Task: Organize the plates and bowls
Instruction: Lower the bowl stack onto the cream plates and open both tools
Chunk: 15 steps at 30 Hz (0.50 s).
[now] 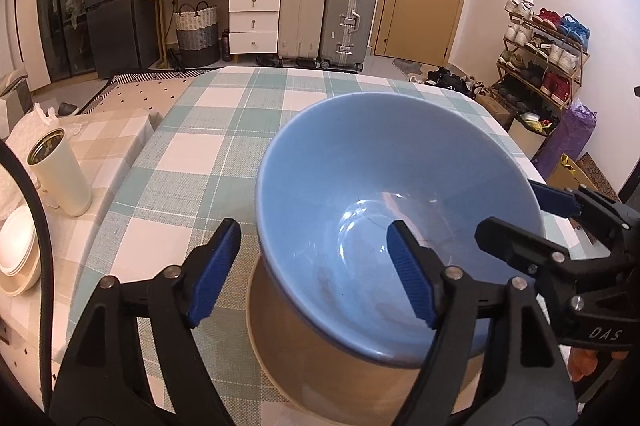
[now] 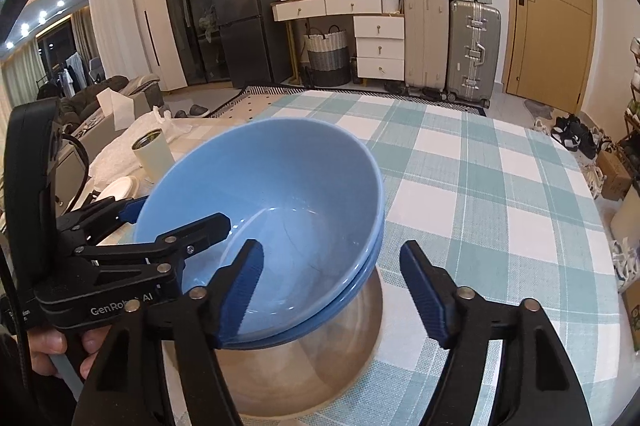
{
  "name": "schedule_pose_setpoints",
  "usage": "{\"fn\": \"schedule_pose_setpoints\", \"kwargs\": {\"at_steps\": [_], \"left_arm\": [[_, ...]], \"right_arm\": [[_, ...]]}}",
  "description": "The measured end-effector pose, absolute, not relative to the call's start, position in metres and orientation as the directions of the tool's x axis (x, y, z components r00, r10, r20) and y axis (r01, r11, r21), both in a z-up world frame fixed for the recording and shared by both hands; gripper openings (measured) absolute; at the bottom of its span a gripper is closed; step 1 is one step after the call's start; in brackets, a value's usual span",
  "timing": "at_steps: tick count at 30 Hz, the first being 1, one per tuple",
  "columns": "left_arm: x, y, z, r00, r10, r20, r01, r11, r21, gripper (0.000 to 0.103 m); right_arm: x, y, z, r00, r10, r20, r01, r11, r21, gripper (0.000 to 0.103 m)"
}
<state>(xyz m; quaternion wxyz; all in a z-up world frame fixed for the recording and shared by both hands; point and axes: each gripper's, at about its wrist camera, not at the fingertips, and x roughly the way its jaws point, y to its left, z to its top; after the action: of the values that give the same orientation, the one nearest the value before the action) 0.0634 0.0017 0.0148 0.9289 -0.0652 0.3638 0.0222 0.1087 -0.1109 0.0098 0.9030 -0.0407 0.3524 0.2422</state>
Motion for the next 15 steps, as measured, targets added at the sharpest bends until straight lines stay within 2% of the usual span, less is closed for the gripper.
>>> {"fn": "schedule_pose_setpoints", "kwargs": {"at_steps": [3,10,11,13,15], "left_arm": [[0.061,0.003,0.015,0.734,0.000,-0.679,-0.092,0.991,-0.099,0.075],[0.056,-0.004,0.019,0.749,0.011,-0.662,-0.068,0.996,-0.061,0.083],[0.056,-0.005,0.020,0.752,0.013,-0.659,-0.066,0.996,-0.056,0.087],[0.053,-0.006,0.022,0.761,0.010,-0.648,-0.059,0.997,-0.054,0.102],[0.050,-0.006,0.025,0.779,0.016,-0.627,-0.066,0.996,-0.055,0.101]], "right_arm": [[0.106,-0.113,0.010,0.638,0.411,-0.651,-0.470,0.878,0.092,0.082],[0.105,-0.117,0.009,0.642,0.413,-0.646,-0.470,0.878,0.094,0.090],[0.105,-0.117,0.009,0.645,0.413,-0.643,-0.470,0.878,0.093,0.091],[0.103,-0.119,0.011,0.654,0.415,-0.632,-0.470,0.878,0.090,0.095],[0.101,-0.121,0.014,0.663,0.428,-0.615,-0.474,0.875,0.098,0.097]]}}
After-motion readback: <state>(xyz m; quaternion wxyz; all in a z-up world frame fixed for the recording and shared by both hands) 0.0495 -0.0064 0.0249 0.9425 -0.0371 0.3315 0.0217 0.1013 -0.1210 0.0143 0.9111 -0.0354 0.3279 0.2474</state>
